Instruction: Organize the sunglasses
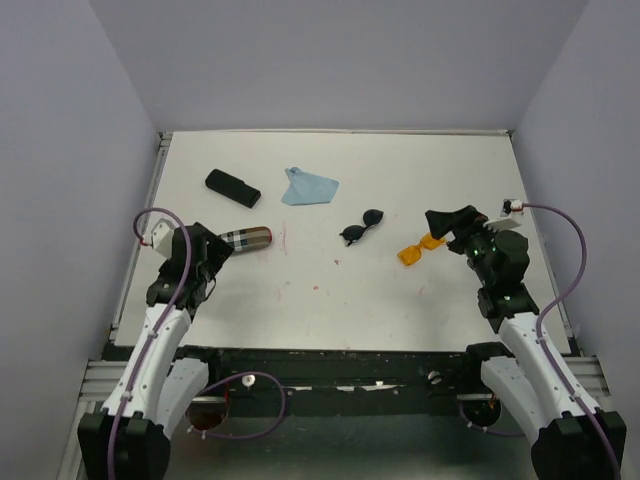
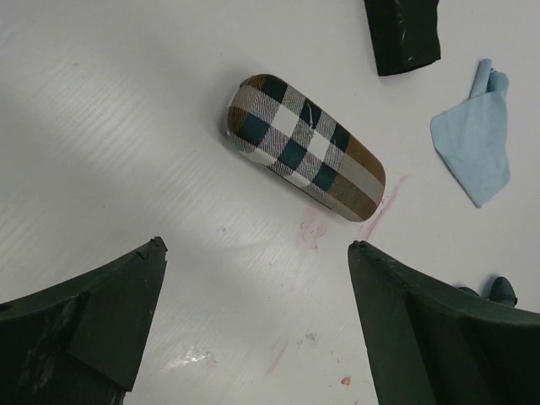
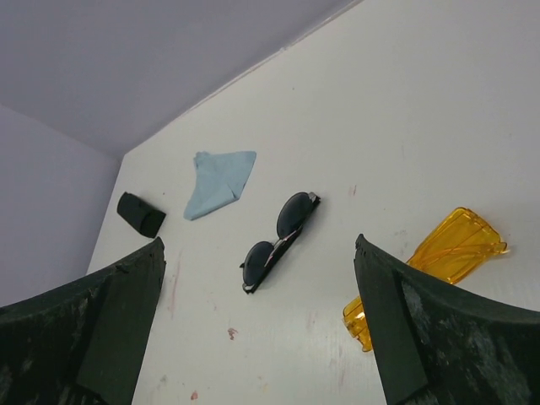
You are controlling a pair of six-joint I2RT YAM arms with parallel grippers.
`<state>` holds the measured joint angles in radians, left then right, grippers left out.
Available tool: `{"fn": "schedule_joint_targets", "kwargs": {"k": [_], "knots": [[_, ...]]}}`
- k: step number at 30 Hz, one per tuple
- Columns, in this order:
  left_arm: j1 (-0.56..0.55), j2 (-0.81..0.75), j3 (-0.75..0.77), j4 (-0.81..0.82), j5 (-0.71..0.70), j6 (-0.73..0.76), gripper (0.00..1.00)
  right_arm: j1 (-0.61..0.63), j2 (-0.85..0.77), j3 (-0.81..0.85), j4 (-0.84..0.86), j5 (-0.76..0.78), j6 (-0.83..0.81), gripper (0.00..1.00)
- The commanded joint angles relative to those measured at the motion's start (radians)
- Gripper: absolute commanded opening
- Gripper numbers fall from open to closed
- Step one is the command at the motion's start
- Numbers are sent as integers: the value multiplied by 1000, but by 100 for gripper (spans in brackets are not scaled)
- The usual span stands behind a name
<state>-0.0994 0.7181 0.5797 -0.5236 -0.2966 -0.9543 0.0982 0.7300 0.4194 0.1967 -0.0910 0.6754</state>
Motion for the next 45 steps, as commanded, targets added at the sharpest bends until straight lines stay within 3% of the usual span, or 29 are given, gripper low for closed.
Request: {"fn": "schedule_joint_targets", "kwargs": {"k": [1,5,15,20,26,45], "knots": [[7,200,29,106,123,-162,99,0,23,25,47,-98,-22,100],[10,410,61,198,178,-277,98,-2,29,33,44,-127,-31,100],[7,797,296,56,218,-363,99,-2,-6,24,44,-122,-30,100],[1,828,345,-7,154,-415,98,-2,-15,21,47,-118,-31,100],[0,908,474,-226,82,-497,99,-2,-11,21,50,-119,-33,100],[-63,1077,715,-375,65,-509,96,-2,-66,32,-2,-90,-48,100]]}}
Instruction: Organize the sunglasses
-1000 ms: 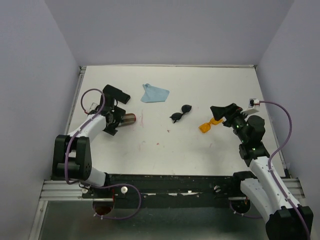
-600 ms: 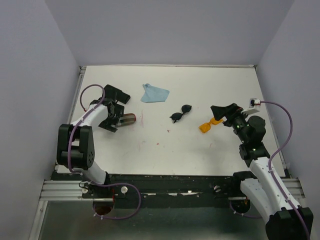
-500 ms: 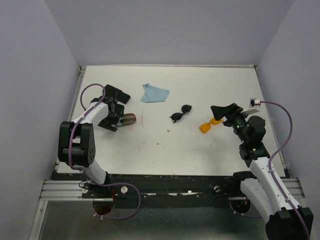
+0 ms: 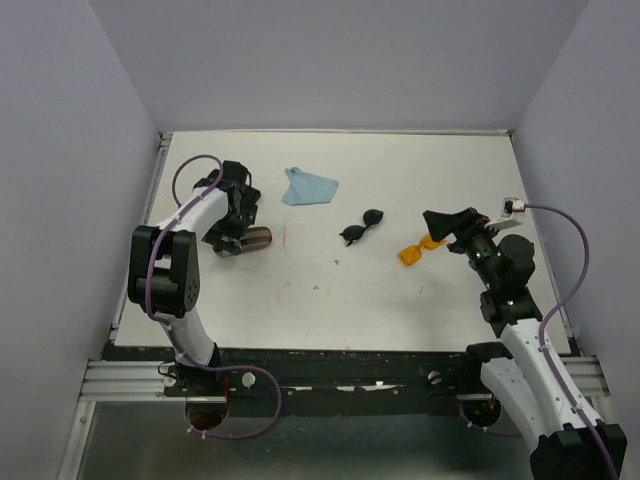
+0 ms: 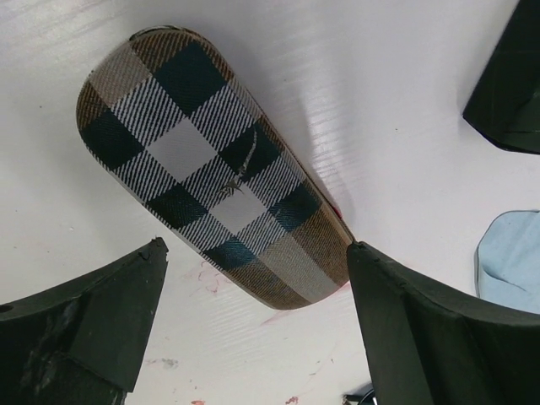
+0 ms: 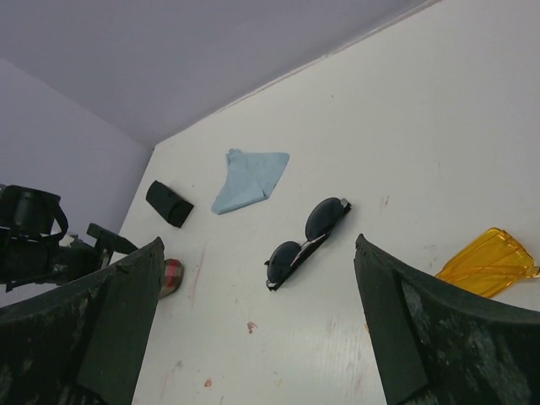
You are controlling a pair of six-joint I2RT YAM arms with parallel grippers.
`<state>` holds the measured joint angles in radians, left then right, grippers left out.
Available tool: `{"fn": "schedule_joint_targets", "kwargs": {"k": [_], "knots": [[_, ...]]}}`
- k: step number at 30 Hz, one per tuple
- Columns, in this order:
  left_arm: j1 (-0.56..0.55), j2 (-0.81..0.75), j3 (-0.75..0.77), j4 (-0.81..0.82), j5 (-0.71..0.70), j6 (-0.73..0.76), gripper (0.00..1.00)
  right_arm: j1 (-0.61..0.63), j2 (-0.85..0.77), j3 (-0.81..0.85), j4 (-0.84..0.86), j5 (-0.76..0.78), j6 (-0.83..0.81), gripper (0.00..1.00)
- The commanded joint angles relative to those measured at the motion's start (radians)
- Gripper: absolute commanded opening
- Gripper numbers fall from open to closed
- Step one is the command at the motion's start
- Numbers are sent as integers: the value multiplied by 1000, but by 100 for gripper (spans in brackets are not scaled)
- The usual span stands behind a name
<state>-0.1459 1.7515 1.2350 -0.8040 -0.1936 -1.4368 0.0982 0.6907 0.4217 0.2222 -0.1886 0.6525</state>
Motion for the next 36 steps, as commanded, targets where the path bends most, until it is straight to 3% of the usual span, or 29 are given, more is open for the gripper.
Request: {"fn": "schedule_joint_targets", "kwargs": {"k": [1,5,13,18,36], "knots": [[-20,48,66,-96,-40,-27,94,1,-34,26,-29,12,-25,100],[-30,66,72,-63,-17,-2,81,-2,-45,26,-33,21,-22,100],[-73,105,126,-95,-24,32,75,0,-53,29,-46,20,-27,100],[-113,108,116,-69,-13,67,66,0,-56,34,-57,21,-30,100],[-293,40,9,19,28,121,60,0,-40,35,-49,-54,-16,100]]}}
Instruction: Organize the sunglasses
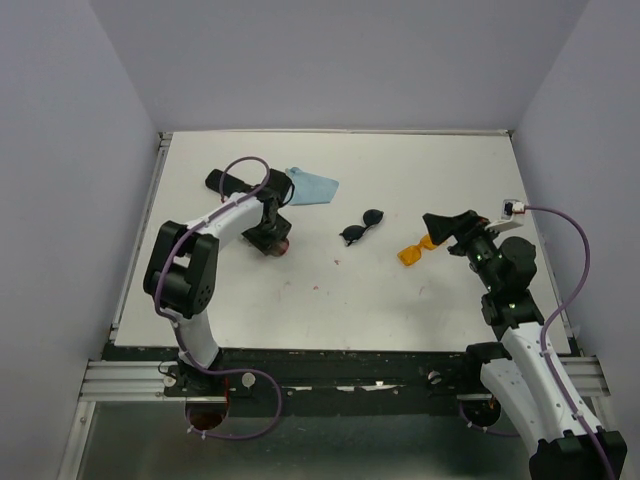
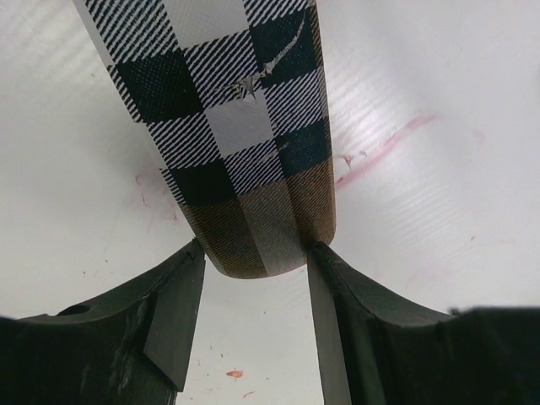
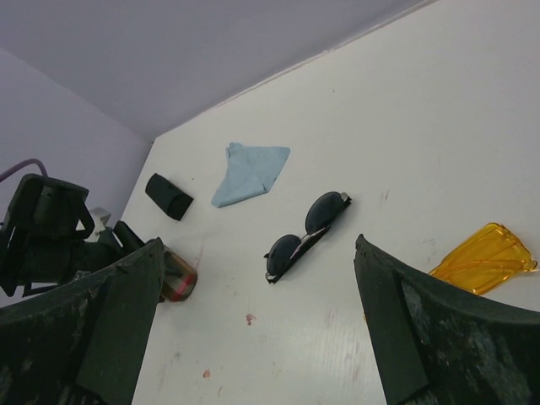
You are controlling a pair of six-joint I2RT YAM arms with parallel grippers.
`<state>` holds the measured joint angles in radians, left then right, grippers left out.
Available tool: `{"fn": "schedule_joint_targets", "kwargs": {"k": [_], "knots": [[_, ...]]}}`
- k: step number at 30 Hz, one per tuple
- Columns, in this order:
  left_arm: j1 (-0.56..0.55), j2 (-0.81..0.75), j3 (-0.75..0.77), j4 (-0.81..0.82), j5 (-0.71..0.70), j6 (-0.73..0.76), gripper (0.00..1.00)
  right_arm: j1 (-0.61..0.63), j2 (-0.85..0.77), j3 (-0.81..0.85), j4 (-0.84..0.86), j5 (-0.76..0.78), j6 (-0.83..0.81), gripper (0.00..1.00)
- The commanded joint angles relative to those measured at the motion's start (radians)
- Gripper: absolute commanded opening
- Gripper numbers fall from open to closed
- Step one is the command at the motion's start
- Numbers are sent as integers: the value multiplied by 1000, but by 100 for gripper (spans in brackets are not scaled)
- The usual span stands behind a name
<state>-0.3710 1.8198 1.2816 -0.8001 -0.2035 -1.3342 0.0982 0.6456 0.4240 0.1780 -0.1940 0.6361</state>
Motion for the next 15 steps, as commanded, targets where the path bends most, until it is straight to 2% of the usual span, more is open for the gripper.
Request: {"fn": "schedule_joint_targets", "kwargs": {"k": [1,9,12,15], "knots": [[-80,-30,-39,19,39,20,60,0,9,36,-3,-53,2,100],[-213,-56,-47,56,78,32,59,0,28,41,-3,-84,4,100],[-267,-80,-38,62,44,53,59,-2,29,41,2,-90,2,100],[-284,-122,-34,50,12,72,63,-2,32,42,2,-93,2,100]]}}
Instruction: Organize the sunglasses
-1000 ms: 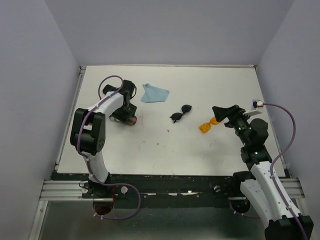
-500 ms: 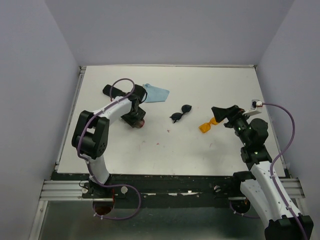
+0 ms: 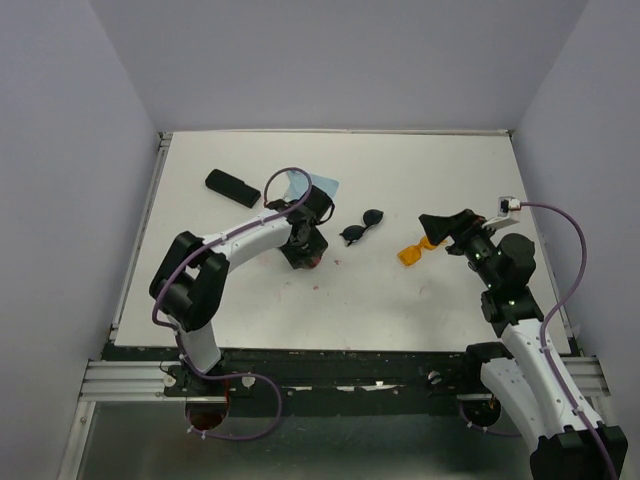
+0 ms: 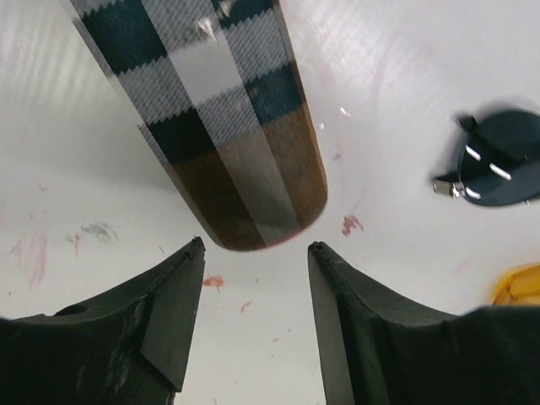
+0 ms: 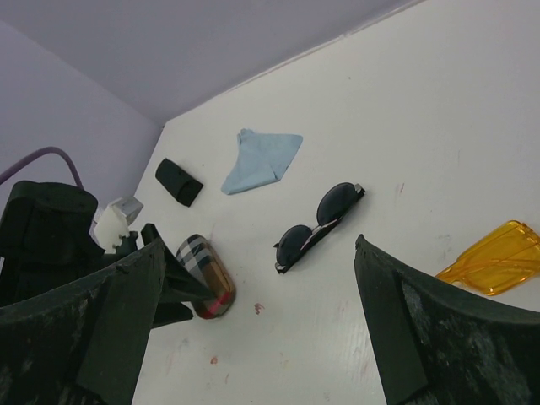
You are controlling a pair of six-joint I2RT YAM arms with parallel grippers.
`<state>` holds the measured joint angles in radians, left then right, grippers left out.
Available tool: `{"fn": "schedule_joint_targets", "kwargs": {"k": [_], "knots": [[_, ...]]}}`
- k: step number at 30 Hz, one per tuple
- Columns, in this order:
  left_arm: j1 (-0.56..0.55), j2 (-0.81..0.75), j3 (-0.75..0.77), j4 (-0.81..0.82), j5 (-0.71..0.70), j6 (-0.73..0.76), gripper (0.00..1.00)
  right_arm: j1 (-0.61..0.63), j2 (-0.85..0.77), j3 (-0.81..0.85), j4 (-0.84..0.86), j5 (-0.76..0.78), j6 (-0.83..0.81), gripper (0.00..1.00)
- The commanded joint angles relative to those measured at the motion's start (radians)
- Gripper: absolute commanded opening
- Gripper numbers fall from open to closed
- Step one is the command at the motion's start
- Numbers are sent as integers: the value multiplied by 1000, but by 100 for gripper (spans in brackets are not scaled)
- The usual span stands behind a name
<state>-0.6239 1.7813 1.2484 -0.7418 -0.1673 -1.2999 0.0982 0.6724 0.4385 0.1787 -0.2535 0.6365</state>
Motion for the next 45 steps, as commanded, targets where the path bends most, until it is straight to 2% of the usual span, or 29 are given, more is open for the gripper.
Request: {"fn": "schedule_joint_targets", "kwargs": {"k": [1,3,6,8,17,29,35,45], "knots": [[-31,-95,-4,-16,-38,34,64,-2,4,28,-1,-33,2,100],[-33,-121,-9,-36,-73,27,67,1,6,28,-1,-33,-1,100],[-28,-138,2,-76,-127,7,88,-2,4,26,-4,-26,-6,100],[-17,-125,32,-125,-168,-13,98,0,1,25,-5,-23,-8,100],[119,24,137,-171,-126,-15,98,-2,-7,26,-13,-6,-14,100],[128,190,270,-223,-112,-35,99,-2,7,28,-7,-15,-15,100],[121,233,278,-238,-81,-36,95,0,-2,25,-5,2,-15,100],[109,231,272,-235,-60,-15,63,0,0,23,-5,3,-12,100]]}}
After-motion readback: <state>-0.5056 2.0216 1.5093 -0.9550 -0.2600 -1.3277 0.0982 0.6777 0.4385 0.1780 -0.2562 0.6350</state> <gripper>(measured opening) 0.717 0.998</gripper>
